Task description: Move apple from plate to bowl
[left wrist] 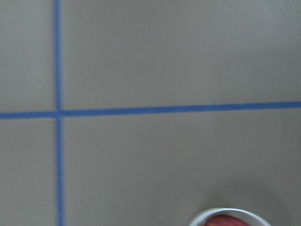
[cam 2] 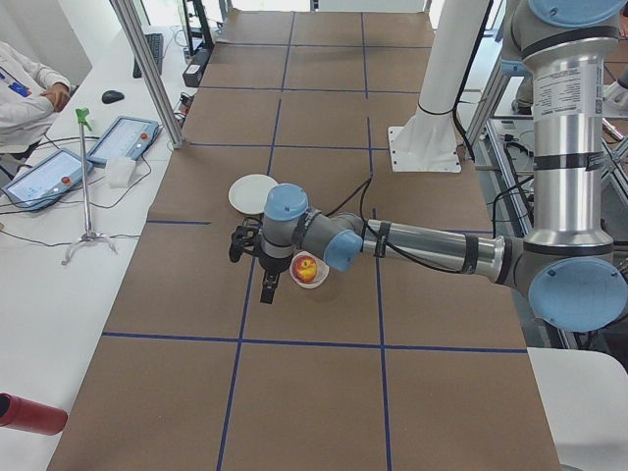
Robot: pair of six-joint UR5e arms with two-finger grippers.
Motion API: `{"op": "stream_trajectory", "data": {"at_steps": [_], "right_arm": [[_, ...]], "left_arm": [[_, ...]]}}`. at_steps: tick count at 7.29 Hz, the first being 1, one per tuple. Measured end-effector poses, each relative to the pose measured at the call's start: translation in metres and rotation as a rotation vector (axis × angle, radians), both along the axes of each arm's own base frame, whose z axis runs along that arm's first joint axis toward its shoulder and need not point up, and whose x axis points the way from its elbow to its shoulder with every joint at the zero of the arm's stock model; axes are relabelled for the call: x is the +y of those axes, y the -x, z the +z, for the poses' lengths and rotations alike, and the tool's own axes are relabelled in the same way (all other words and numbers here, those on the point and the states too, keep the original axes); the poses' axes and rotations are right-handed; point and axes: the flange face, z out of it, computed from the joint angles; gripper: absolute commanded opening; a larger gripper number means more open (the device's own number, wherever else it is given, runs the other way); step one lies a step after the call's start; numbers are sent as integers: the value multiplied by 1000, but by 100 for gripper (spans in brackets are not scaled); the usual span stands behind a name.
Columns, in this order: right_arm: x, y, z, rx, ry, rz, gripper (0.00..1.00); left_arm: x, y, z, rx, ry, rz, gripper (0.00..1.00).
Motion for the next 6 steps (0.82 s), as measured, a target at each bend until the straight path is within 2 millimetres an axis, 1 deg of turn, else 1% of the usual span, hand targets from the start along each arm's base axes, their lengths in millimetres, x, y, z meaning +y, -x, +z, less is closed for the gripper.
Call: {"op": "stream_trajectory", "data": {"at_steps": [1, 2, 3, 4, 6], "right_arm": [[0, 0, 0, 0, 0, 0, 100], [0, 0, 0, 0, 0, 0, 100], [0, 0, 0, 0, 0, 0, 100], [0, 0, 0, 0, 0, 0, 100], [0, 0, 0, 0, 0, 0, 100]], "left_arm": [[-11, 36, 27, -24, 8, -6, 99], [-27, 56, 47, -20, 29, -12, 99], [-38, 63, 56, 12, 55, -8, 99], [-43, 63, 55, 46, 86, -1, 99], [-44, 61, 43, 100, 155, 9, 99]]}}
